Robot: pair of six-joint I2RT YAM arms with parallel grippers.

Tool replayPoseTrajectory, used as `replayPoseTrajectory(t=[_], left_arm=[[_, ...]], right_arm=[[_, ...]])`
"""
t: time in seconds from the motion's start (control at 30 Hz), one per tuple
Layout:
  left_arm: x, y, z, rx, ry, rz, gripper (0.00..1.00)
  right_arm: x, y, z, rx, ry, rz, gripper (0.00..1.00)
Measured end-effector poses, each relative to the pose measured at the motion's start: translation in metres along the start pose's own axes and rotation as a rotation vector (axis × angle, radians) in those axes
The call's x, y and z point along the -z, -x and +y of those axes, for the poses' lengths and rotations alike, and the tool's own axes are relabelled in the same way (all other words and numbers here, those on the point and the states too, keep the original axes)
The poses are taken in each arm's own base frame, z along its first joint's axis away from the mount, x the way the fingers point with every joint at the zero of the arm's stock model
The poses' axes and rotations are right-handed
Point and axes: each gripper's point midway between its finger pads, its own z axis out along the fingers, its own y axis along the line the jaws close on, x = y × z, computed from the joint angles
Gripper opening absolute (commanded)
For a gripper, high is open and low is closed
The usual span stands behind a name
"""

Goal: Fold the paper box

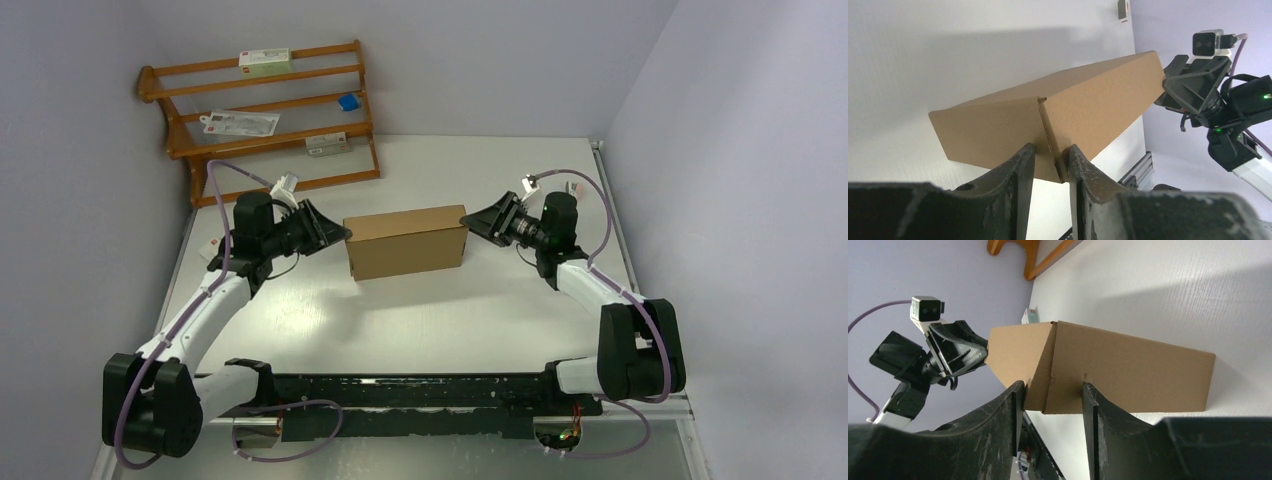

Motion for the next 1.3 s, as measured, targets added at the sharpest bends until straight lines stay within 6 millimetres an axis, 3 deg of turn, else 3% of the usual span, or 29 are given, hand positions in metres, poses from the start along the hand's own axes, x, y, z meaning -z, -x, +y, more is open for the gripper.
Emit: replayPoseTrajectory(t=[0.6,0.9,1.1,1.2,1.3], left_arm=[[0.000,-0.001,0.005,-0.001,-0.047,0.037,0.12],[0.000,0.006,0.010,-0.057,0.001,0.004,0.05],[0.000,0.014,0.012,-0.078,0.036,-0.013,0.05],[-0.001,0.016,0.012,-0.084,0.040,-0.015,0.05],[-0.002,0.017,0.013,-0.091,0.042,-0.014,0.05]], right_arm=[[-0.004,-0.003,-0.016,0.073,-0.002,-0.010,0.00],[-0.012,0.000,-0.012,0.106,0.003,-0.008,0.00],[-0.009,0.000,-0.002,0.088,-0.004,0.027,0.12],[-0.007,-0.002,-0.001,0.070,-0.018,0.045,0.12],[-0.006,-0.002,0.000,0.059,-0.029,0.059,0.05]])
